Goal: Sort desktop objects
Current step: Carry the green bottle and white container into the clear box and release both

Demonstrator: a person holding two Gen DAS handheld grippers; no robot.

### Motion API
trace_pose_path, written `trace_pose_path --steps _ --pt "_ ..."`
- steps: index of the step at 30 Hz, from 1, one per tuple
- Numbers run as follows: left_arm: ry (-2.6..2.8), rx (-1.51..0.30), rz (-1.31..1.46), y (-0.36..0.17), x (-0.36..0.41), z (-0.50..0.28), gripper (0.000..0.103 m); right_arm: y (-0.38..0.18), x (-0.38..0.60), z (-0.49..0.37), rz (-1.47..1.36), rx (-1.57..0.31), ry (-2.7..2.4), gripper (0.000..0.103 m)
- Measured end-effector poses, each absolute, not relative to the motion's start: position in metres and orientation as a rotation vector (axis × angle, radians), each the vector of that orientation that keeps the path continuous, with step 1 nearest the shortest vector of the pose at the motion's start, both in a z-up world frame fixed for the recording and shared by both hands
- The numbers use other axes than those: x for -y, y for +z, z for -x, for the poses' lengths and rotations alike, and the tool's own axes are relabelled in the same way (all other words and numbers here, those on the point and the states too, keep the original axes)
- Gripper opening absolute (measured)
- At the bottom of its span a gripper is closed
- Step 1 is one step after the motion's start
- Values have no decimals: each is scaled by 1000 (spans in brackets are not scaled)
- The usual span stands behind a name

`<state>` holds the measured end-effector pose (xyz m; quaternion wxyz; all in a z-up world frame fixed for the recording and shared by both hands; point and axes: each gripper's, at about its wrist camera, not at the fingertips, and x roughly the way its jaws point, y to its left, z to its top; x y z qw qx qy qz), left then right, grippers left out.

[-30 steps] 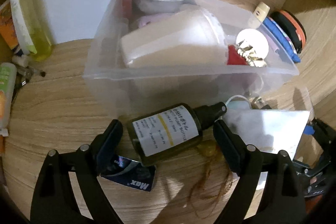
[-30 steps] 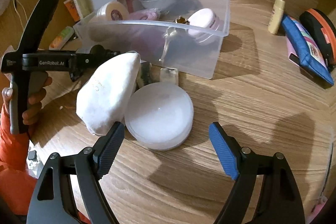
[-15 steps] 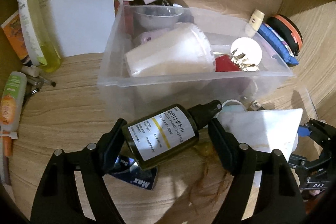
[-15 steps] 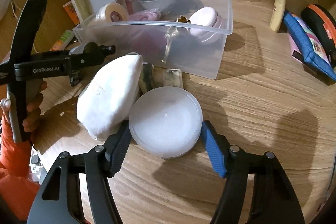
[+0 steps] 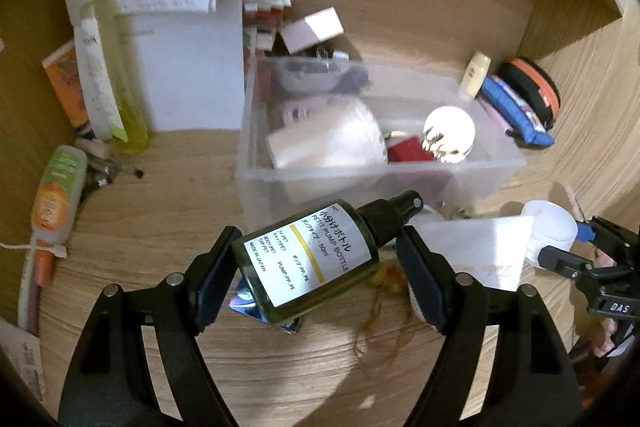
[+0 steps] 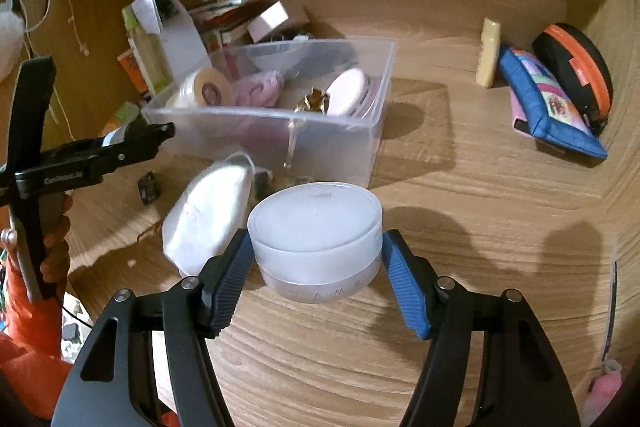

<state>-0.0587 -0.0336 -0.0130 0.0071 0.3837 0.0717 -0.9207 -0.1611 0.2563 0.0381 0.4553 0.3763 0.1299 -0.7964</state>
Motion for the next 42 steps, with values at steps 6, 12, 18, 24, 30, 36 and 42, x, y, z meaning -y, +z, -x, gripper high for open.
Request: trace_pose_path --steps 6,12,18,24,30,36,42 --pt "-2906 -216 -1094 10 37 54 78 59 -259 165 -871 -275 -1992 63" --pt "-2933 -191 -1006 31 39 56 78 82 -256 167 -779 -248 -2030 63" --pt "-2940 -172 -957 45 42 70 78 98 -247 180 -733 -175 -2062 63" --pt "-2939 -180 -979 50 46 91 78 107 -224 191 -736 -146 -2023 63" --pt "-2915 -281 -1060 49 61 122 78 108 -196 201 -761 -181 -1990 63" --pt "-2860 -286 -1170 35 66 155 78 98 -168 211 -809 -228 -1946 63" --pt "-2848 -266 -1220 25 59 175 78 81 -144 212 -858 -286 -1896 63"
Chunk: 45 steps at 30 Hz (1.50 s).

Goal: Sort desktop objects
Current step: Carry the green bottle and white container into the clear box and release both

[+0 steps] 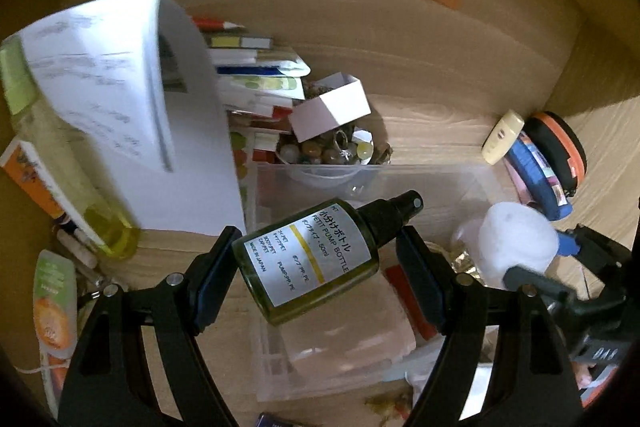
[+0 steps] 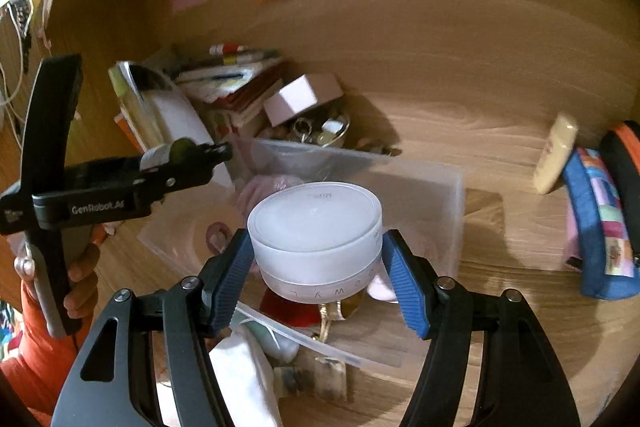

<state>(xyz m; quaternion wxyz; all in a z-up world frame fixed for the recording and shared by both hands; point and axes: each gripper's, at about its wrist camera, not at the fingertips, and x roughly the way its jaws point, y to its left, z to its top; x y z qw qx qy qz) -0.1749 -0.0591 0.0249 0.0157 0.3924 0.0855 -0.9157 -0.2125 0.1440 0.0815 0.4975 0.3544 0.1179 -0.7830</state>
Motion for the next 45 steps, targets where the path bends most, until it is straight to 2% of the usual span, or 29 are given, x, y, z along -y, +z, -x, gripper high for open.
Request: trace_pose_path --steps 20,25,29,31,33,34,45 --pt "-2791 -13 -1287 -6 33 205 79 40 -115 213 -938 -406 -1840 63" --pt "-2792 5 -1300 -7 32 204 90 40 -115 214 -936 -406 -1840 63" --pt "-2786 25 -1313 -6 32 201 90 42 -116 211 -914 -430 -1851 63" --pt "-2791 16 -1322 -3 33 199 90 44 -116 210 -907 -440 -1854 67" --pt "-2800 10 -1314 0 33 195 90 47 -116 208 -899 -442 -1855 78" --pt "-2805 8 -1307 4 34 192 91 48 -117 207 -895 -440 -1858 80" --pt "-2841 11 -1169 36 23 172 97 82 -136 191 -801 -429 -1906 85"
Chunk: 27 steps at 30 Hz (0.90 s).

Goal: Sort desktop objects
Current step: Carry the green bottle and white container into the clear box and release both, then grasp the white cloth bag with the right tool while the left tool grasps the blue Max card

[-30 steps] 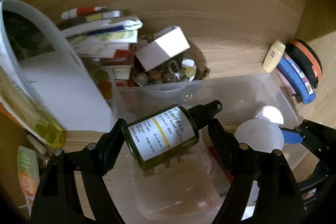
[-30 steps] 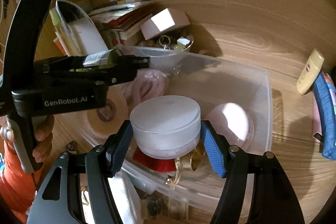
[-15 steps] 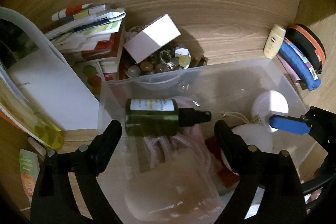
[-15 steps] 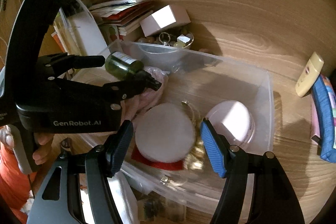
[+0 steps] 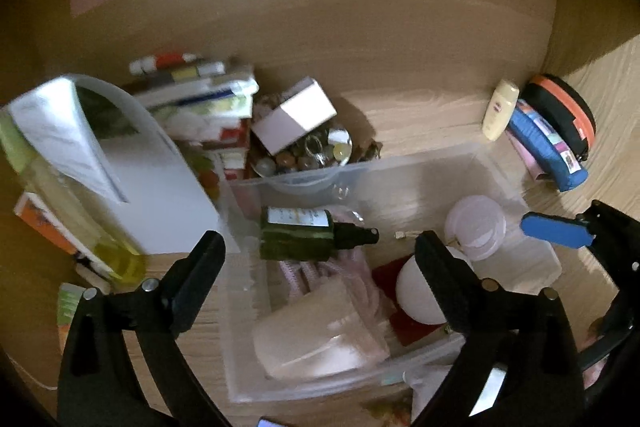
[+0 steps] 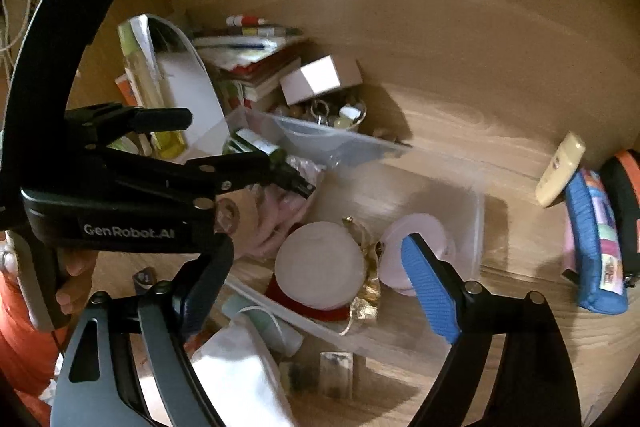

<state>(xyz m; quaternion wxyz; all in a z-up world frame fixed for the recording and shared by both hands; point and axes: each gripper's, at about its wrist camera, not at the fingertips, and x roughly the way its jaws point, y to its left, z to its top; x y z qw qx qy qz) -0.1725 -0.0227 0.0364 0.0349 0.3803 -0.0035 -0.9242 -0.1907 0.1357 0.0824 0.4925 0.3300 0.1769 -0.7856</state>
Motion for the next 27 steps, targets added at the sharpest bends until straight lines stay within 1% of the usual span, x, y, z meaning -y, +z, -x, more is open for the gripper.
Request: trace_pose_path --steps 2,8,13,18,23,27 --pt "-2842 13 -1136 42 22 166 97 91 -143 186 -776 -417 -1918 85" --pt "-2850 -65 -1106 55 40 138 98 106 -168 172 -732 -385 -1942 87" --pt "-2828 -64 -1090 51 48 111 98 108 -185 161 -719 -386 -1955 88" --pt "-2799 -55 -1129 38 55 87 99 95 -196 150 -759 -396 -1946 88" --pt "-2755 -83 -1228 13 61 77 99 66 -195 146 -903 -353 -1859 88" --pt "-2707 -69 -1314 -11 62 71 99 45 -193 138 -959 -376 -1846 88"
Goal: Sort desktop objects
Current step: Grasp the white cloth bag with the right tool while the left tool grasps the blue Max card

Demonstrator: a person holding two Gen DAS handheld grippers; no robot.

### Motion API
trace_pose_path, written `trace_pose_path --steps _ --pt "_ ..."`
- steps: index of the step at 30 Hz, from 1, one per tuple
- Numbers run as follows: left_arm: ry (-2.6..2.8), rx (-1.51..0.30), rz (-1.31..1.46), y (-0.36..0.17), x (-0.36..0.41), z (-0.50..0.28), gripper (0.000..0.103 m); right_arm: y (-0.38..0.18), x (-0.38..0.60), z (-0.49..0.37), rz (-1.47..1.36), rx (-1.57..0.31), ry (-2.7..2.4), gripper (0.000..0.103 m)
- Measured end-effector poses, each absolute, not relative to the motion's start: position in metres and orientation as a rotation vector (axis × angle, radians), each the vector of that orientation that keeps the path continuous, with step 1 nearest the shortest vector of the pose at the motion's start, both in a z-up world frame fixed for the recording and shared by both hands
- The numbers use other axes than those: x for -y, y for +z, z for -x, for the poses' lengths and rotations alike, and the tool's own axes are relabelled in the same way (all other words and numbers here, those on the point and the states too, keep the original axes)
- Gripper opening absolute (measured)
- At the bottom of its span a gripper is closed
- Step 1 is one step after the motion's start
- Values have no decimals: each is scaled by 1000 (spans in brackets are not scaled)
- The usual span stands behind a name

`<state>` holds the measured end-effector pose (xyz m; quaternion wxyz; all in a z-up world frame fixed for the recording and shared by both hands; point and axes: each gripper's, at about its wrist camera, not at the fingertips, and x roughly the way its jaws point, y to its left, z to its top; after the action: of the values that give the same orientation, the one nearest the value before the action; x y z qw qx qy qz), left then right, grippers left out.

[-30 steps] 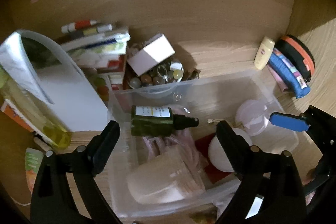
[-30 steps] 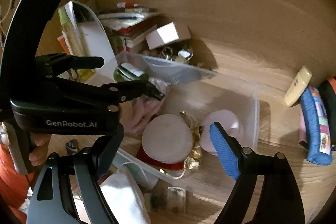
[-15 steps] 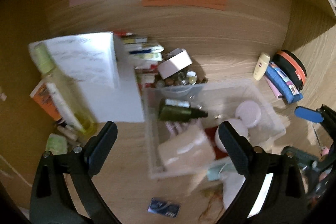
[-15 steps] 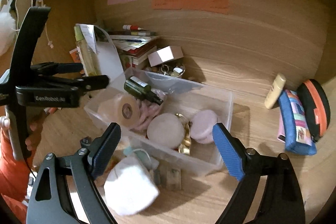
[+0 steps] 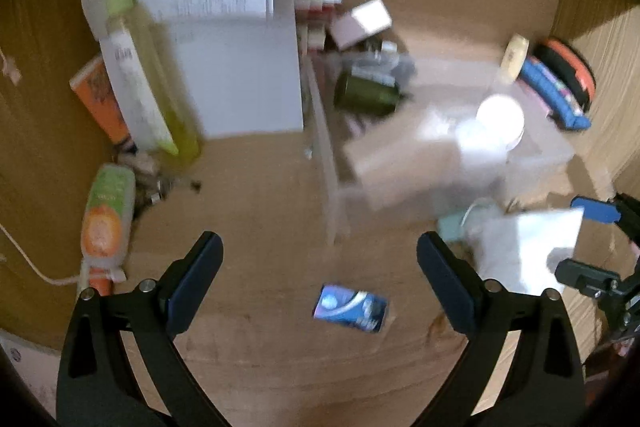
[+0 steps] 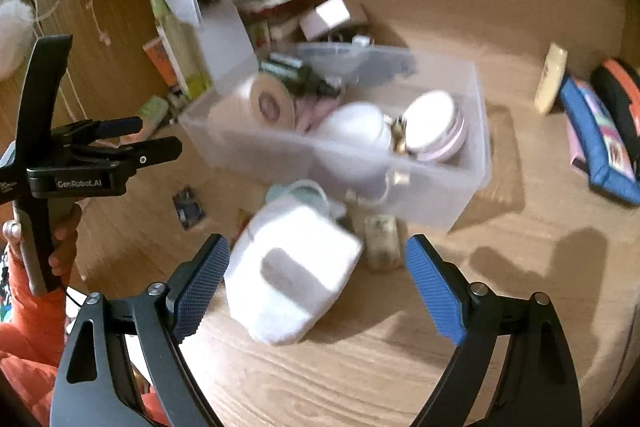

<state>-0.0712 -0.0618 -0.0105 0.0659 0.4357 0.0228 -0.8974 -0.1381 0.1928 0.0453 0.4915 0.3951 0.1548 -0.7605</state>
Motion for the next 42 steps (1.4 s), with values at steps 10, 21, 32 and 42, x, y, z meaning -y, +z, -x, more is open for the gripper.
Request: trace_pose_path --steps 10,21,32,42 --pt "-2675 -40 -1512 -55 56 56 99 13 -187 135 -1087 -335 -1766 88" --pt "-2717 85 -1549 -66 47 56 99 6 -168 130 -1088 -356 -1724 58" --pt "-2754 3 -1496 -64 58 49 63 15 -180 131 -1039 -338 -1749 41" --pt "-2711 75 -1411 -61 50 44 48 30 -201 135 -989 -285 -1786 35"
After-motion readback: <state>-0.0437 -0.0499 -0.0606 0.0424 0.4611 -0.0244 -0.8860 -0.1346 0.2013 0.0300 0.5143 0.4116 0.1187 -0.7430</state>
